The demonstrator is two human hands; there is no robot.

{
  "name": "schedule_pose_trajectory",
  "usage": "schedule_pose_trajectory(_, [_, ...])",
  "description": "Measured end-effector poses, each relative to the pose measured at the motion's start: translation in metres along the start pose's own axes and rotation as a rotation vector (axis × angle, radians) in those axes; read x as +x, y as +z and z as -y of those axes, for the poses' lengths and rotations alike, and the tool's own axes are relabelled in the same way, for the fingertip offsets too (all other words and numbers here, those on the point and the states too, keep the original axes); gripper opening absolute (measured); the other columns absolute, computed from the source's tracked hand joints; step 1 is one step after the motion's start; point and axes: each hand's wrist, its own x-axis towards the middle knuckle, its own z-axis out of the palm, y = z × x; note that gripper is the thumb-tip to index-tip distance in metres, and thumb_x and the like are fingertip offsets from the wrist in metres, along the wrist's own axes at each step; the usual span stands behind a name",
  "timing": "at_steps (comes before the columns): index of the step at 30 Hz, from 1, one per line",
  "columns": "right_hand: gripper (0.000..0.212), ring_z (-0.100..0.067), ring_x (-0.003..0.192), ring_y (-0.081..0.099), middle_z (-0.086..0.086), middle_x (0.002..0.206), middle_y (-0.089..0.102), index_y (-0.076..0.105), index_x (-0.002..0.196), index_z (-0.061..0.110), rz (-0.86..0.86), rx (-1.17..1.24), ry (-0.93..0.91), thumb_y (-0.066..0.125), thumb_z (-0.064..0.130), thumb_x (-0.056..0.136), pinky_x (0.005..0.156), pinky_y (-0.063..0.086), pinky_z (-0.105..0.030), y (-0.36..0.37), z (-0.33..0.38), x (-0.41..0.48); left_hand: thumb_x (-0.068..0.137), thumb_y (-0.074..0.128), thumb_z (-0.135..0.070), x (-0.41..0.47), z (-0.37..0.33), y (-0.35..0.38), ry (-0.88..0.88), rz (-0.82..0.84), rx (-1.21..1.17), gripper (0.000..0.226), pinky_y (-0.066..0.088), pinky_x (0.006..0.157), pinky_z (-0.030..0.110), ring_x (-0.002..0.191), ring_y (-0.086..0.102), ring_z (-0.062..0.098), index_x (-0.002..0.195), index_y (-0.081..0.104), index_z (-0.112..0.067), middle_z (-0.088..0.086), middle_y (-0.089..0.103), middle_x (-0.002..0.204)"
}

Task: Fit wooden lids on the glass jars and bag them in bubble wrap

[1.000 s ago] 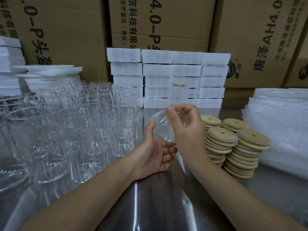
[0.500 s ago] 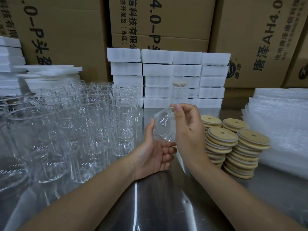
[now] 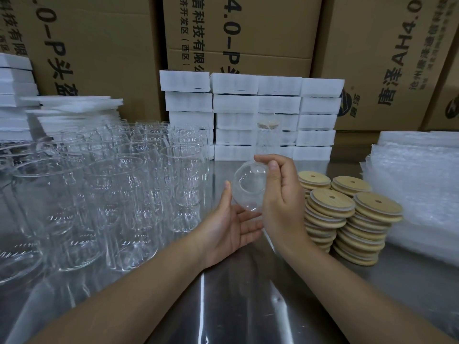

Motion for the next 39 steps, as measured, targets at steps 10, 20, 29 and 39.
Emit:
schedule_pose_trajectory(10, [0.028,0.006,0.079,0.057,0.021,0.083,0.065,0.064,0.092,0.024,-0.043,0.238,0.308,0.041,0.027,0.076,0.091,0.047,-0.037,-0.005,0.003,0.009,0.091,0.030,-0.066,-0.001,-0.001,-0.006,0.070,-0.013,-0.138,0.058,0.057,0.071,0.037,0.089,0.072,0.027,0.130,0.046,-0.027,0.004,0.073,0.095])
schedule_pose_trajectory(20, [0.019,-0.014,0.115,0.057,0.005,0.111,0.065,0.064,0.096,0.034,0.013,0.139,0.272,0.056,0.017,0.094,0.103,0.044,-0.044,-0.004,0.004,0.010,0.067,0.081,-0.039,0.002,0.004,-0.004,0.211,-0.079,-0.029,0.080,0.059,0.068,0.036,0.074,0.072,0.022,0.137,0.048,-0.021,0.012,0.062,0.111])
schedule_pose_trajectory(29, [0.028,0.004,0.122,0.046,0.010,0.132,0.053,0.053,0.116,0.041,0.079,0.069,0.207,0.050,0.020,0.098,0.100,0.042,-0.016,-0.003,-0.002,0.006,0.054,0.082,-0.042,-0.001,0.002,0.002,0.331,-0.228,0.041,0.081,0.057,0.068,0.036,0.090,0.071,0.019,0.126,0.048,-0.032,-0.006,0.074,0.095])
schedule_pose_trajectory(39, [0.039,0.014,0.124,0.036,0.014,0.139,0.041,0.041,0.134,0.041,0.157,0.016,0.185,0.043,0.020,0.101,0.111,0.032,-0.022,-0.002,-0.005,0.001,0.062,0.089,-0.038,-0.005,0.005,0.007,0.323,-0.211,0.101,0.102,0.057,0.082,0.040,0.116,0.063,0.023,0.147,0.033,-0.029,0.016,0.051,0.137])
